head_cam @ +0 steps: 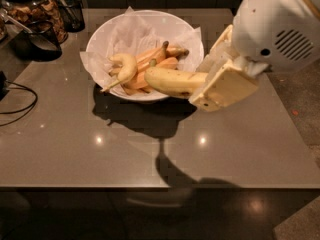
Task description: Pick banana from white bowl
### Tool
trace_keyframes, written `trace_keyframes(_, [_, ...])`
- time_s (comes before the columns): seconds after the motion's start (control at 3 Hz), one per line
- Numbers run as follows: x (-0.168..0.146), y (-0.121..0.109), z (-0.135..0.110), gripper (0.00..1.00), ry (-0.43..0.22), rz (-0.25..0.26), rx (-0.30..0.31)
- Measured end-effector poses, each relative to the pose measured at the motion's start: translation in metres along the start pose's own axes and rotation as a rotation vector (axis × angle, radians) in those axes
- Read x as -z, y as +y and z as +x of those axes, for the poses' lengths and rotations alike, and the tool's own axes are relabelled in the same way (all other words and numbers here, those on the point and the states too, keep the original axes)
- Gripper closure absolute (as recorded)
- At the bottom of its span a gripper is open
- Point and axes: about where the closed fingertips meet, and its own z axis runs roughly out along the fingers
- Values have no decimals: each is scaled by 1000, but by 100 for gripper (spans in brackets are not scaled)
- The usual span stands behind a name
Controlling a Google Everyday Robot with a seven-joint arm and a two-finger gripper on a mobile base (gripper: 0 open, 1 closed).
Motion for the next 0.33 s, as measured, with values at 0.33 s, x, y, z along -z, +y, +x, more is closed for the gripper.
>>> trace_keyframes(0.33, [1, 1, -1, 100, 0, 1, 1])
